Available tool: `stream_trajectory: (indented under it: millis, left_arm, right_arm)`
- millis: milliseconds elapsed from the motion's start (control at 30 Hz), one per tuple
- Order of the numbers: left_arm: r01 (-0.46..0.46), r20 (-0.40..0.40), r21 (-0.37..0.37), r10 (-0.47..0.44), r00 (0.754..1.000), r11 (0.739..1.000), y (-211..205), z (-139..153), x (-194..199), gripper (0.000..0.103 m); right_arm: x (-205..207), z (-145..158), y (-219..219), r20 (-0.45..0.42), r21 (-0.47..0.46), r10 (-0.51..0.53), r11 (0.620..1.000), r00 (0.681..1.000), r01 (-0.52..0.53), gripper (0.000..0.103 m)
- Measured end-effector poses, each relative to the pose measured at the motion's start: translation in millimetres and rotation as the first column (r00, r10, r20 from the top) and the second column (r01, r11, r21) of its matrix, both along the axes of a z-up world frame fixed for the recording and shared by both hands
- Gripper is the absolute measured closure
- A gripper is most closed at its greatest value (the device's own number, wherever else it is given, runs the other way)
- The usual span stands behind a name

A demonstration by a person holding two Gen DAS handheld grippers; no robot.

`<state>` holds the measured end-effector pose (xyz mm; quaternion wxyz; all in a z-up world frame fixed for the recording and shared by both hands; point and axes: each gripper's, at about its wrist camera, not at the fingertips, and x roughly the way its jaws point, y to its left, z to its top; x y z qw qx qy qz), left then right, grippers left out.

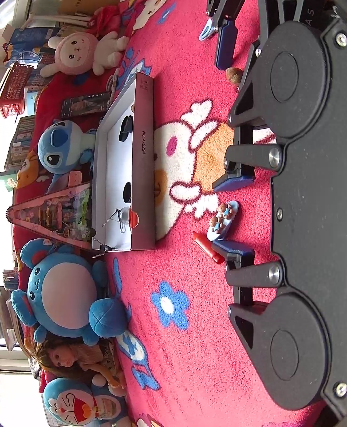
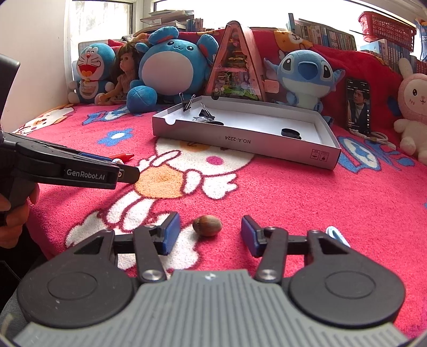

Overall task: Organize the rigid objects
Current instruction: 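Grasp the toy figure plate with the left gripper while the right gripper grasps a brown nut, then carry the toy figure plate and brown nut toward the white box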

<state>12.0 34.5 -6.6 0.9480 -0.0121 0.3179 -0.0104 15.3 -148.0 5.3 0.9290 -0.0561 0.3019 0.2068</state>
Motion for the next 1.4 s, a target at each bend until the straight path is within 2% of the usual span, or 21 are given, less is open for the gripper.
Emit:
stream_trajectory:
  millis: [33, 100, 167, 233, 400, 633, 1033, 1300, 1400]
  left_arm:
    - [-0.002, -0.001, -0.003, 0.002, 1.0, 1.0, 0.0, -0.5, 0.8, 0.075]
    - [0.005, 0.002, 0.008, -0.005, 1.0, 1.0, -2.2, 0.2, 0.4, 0.075]
    - [0.013, 0.007, 0.026, -0.013, 1.0, 1.0, -5.7, 1.2, -0.8, 0.076]
    - [0.027, 0.005, 0.026, -0.027, 1.0, 0.999, -8.5, 2.5, -1.6, 0.076]
    - [0.053, 0.007, 0.005, -0.053, 0.999, 0.999, -11.6, 10.7, 0.7, 0.076]
    - [0.095, 0.02, -0.023, -0.094, 0.995, 0.995, -14.1, 27.4, 20.9, 0.076]
    - [0.124, 0.035, -0.101, -0.121, 0.992, 0.987, -11.4, 59.0, 82.7, 0.076]
    - [0.113, 0.005, -0.117, -0.113, 0.994, 0.987, -8.1, 64.5, 129.0, 0.076]
    - [0.107, 0.001, -0.1, -0.108, 0.994, 0.989, -9.1, 62.2, 139.4, 0.076]
  right_arm:
    - [-0.7, 0.1, -0.2, -0.002, 0.0, 0.0, 1.0, 1.0, 0.0, 0.05]
    - [-2.2, 0.4, -0.4, -0.005, -0.002, -0.002, 1.0, 1.0, 0.002, 0.055]
    - [-3.2, 0.8, -0.5, -0.003, -0.006, -0.006, 1.0, 1.0, 0.006, 0.069]
    - [-3.2, 1.4, 0.0, -0.004, -0.013, -0.007, 1.0, 1.0, 0.007, 0.075]
    - [-0.6, 3.9, 1.0, 0.0, -0.013, -0.013, 1.0, 1.0, 0.013, 0.075]
    - [23.7, 14.3, -5.5, 0.016, -0.006, -0.078, 0.997, 0.997, 0.078, 0.075]
    - [101.6, 40.8, -31.7, 0.005, 0.056, -0.208, 0.977, 0.978, 0.207, 0.075]
    - [145.8, 44.5, -37.1, -0.021, 0.065, -0.243, 0.968, 0.97, 0.243, 0.075]
    - [157.9, 41.4, -37.9, -0.037, 0.06, -0.258, 0.964, 0.965, 0.26, 0.075]
